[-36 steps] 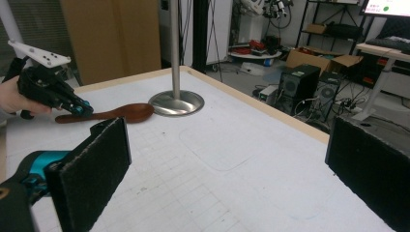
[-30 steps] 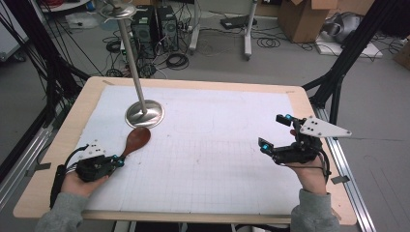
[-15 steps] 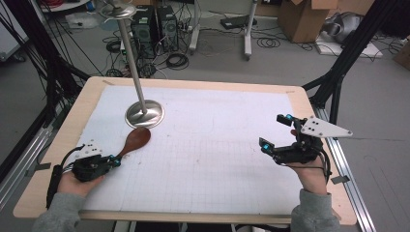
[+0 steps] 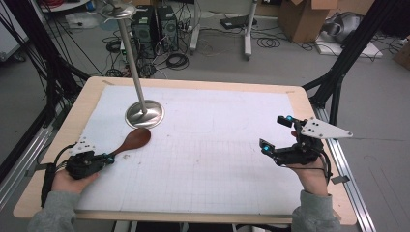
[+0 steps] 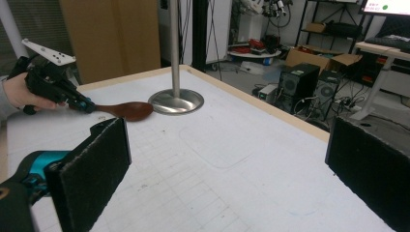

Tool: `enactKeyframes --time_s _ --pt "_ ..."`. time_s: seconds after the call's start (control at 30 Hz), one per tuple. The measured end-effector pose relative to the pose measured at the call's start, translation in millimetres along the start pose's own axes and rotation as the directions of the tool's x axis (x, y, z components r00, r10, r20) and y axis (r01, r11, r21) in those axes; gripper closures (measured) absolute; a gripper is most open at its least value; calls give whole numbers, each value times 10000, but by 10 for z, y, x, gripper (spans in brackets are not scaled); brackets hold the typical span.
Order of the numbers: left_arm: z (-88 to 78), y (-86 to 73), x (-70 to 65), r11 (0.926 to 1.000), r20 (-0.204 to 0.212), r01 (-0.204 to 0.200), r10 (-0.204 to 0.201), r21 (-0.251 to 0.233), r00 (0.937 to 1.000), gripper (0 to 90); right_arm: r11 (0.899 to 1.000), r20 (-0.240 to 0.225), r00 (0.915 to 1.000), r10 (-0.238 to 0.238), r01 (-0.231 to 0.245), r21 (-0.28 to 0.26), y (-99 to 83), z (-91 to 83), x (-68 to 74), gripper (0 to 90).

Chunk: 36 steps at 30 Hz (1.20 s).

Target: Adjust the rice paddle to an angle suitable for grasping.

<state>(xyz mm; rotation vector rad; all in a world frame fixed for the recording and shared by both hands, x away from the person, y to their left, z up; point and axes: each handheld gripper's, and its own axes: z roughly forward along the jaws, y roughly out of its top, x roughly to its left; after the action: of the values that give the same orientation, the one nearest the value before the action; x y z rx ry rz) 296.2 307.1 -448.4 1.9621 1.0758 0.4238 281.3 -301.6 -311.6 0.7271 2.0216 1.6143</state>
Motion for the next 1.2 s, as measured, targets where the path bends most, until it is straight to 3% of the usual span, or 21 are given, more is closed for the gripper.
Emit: enactKeyframes --time_s 0.13,0.37,0.53,0.7,1.03,1.1,1.2 --pt "6 7 25 10000 -142 26 -26 -6 9999 896 9995 -125 9995 284 -286 -122 -22 -3 -6 10" --pt "9 22 133 9999 -448 107 -103 91 9989 896 9993 -35 9999 -99 101 373 -37 51 41 10" --pt "28 46 200 10000 -457 -8 12 77 9990 896 9994 -10 10000 -55 55 355 -46 24 40 10" --pt "38 58 273 9997 -435 246 -243 67 9988 896 9993 94 10000 -21 17 375 -71 -37 36 10" --pt "81 98 353 9997 -725 232 -229 39 9971 895 9991 412 9990 179 -194 364 -102 -165 26 10" --pt "80 97 377 9991 -656 429 -428 6 9969 896 9991 400 9991 106 -123 410 -109 -162 28 10" --pt "62 103 369 9990 -529 389 -400 -225 9978 896 9985 348 9993 125 -143 519 -116 -159 40 10"
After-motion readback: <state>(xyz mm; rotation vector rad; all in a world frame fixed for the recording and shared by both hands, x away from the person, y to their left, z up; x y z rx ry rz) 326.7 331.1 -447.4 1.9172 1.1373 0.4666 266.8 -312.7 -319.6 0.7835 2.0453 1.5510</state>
